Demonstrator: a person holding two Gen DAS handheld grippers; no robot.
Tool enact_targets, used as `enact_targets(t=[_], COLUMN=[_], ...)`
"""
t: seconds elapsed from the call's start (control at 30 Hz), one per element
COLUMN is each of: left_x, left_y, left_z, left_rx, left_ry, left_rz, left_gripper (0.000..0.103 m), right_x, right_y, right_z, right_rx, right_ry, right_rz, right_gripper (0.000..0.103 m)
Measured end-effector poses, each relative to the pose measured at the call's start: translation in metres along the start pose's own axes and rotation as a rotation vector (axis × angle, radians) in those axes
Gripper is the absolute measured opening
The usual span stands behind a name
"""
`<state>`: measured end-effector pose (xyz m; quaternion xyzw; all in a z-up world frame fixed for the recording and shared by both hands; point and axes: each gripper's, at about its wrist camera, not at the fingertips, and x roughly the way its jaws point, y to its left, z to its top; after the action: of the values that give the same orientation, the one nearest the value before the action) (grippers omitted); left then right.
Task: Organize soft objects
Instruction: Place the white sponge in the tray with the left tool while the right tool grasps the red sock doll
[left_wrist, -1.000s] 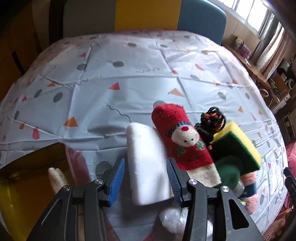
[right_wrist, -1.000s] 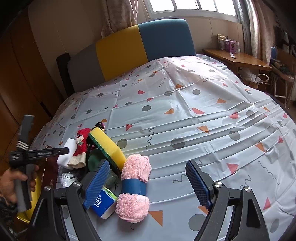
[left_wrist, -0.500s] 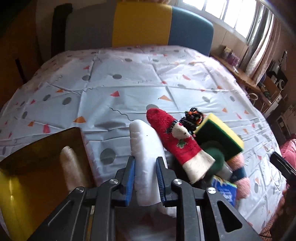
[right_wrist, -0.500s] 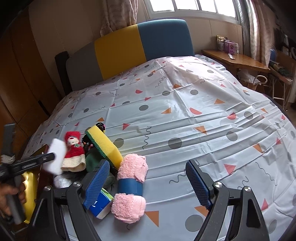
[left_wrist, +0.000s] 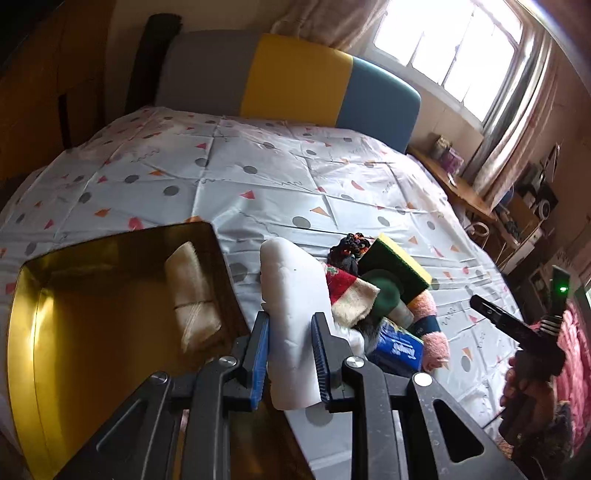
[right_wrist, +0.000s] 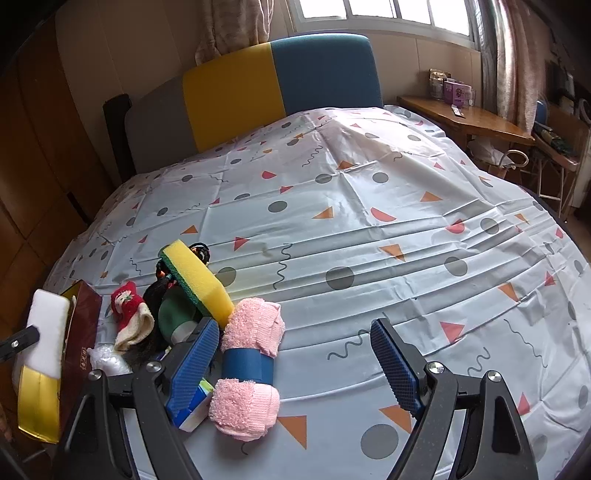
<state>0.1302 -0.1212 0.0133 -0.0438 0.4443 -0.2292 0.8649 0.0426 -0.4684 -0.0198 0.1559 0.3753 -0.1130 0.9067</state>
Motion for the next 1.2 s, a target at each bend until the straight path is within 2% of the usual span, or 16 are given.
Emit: enact_targets(t=[0.13,0.23,0.3,0.4,0.47,0.57,0.7,0.73,0.8,0.93,0.97,1.03,1.07,1.13,1.2], left_x=[-0.022,-0.031,-0.037,-0.043,-0.046,-0.049,-0.056,-0.058,-0.060,-0.058,-0.054,-0.044,-0.035,-0.021,-0.006], left_y=[0.012,0.023,0.032,0.045,0.057,0.072,0.089,0.094,0.105,0.128,0.135,0.144,0.150,0.156,0.158], left_z=[-0.017,-0.027,-0.035,-0.044,-0.050,-0.056,-0.061,-0.062,-0.063,-0.056,-0.051,-0.042,-0.035,-0.026,-0.015], left_rx=[-0.019,-0.049,-0.062,-0.094,-0.118,-0.156,-0.188,-0.195,-0.212,-0.251,-0.254,-0.259,-0.264,-0.274,-0.269], left_ry=[-0.021,-0.023,-0.029,-0.029,-0.030,-0.029,-0.047,-0.052,-0.053,-0.049,-0.045,-0.032,-0.016,0.003,0.015], left_rz=[0.005,0.004,0.014,0.020,0.030,0.035,0.049,0.055,0.066,0.092,0.103,0.124,0.124,0.127,0.132], left_gripper=[0.022,0.022,0.022,0.022,0.022,0.022,0.022,0.022,0.022,0.022,0.022,0.022,0.022,0.022,0.022], right_x=[0.000,-0.001,-0.001,0.000,0.002,0.008,0.038,0.047,0.070,0.115,0.128,0.143,0.148,0.150,0.149], right_y=[0.009,0.025,0.040,0.071,0.094,0.134,0.187,0.197,0.217,0.241,0.245,0.248,0.248,0.246,0.243], right_z=[-0.002,-0.006,-0.010,-0.018,-0.022,-0.018,0.001,0.004,0.010,0.012,0.009,0.002,-0.002,-0.004,-0.004], right_rx=[-0.022,-0.054,-0.080,-0.150,-0.201,-0.299,-0.451,-0.482,-0.547,-0.640,-0.661,-0.686,-0.699,-0.689,-0.677], right_ry=[0.009,0.034,0.062,0.098,0.119,0.120,0.157,0.168,0.204,0.279,0.314,0.361,0.375,0.364,0.360], right_rz=[0.065,0.181,0.259,0.325,0.359,0.350,0.322,0.303,0.263,0.189,0.172,0.142,0.124,0.127,0.130], right_gripper=[0.085,0.081,0.070,0.056,0.054,0.054,0.054,0.056,0.068,0.070,0.068,0.043,0.027,0.018,0.015])
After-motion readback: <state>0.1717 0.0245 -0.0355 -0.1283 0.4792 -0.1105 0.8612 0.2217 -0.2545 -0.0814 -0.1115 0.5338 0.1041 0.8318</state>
